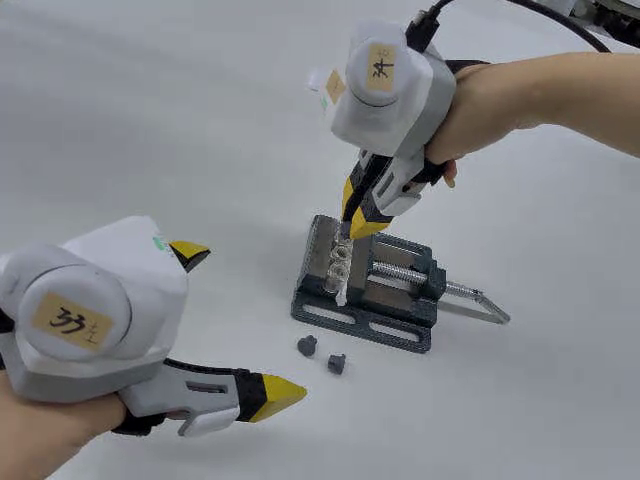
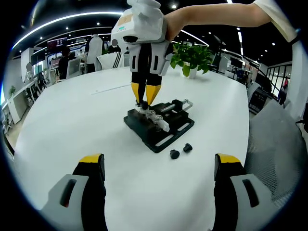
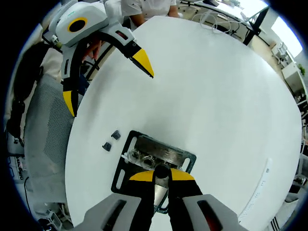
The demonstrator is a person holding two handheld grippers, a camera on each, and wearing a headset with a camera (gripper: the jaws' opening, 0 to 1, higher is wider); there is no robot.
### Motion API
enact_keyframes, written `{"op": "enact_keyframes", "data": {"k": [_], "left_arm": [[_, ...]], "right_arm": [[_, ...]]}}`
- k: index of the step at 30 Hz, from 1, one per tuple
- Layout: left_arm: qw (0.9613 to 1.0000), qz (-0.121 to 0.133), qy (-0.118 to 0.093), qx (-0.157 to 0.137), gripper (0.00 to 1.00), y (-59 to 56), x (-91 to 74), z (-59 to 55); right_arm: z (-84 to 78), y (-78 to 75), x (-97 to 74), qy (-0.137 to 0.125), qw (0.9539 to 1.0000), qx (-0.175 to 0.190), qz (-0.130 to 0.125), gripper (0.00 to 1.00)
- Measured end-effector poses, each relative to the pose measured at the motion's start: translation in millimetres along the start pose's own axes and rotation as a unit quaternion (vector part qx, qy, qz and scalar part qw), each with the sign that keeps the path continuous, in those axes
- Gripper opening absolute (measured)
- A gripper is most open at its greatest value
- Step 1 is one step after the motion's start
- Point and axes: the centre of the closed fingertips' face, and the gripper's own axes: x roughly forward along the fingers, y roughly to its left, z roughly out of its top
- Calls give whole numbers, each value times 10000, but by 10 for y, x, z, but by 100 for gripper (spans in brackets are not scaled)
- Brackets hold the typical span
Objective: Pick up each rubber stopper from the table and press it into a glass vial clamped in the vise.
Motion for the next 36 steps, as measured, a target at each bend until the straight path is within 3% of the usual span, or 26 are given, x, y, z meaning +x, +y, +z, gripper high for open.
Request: {"op": "enact_keyframes", "data": {"k": [4,7,8,10,12,25,36], "left_arm": [[10000,13,-2,-20,93,8,-1,-10],[10000,21,-11,-33,93,7,-5,-12],[10000,26,-5,-32,93,8,-10,-20],[10000,27,-1,-41,93,8,-13,-27],[10000,29,-3,-41,93,4,-15,-24],[10000,2,2,-40,92,10,-8,-30],[10000,-41,12,-52,91,-15,2,-36]], "right_arm": [[2,23,-5,-40,9999,68,-62,3],[-2,24,-7,-261,9978,-591,-121,4],[-30,30,-13,-304,9988,-355,-118,4],[-34,13,-5,-421,9978,-485,-140,4],[-19,-15,-5,-471,9984,-276,-138,4],[-13,-56,8,-422,9975,-527,-204,6],[-10,-68,11,-501,9975,-443,-246,8]]}}
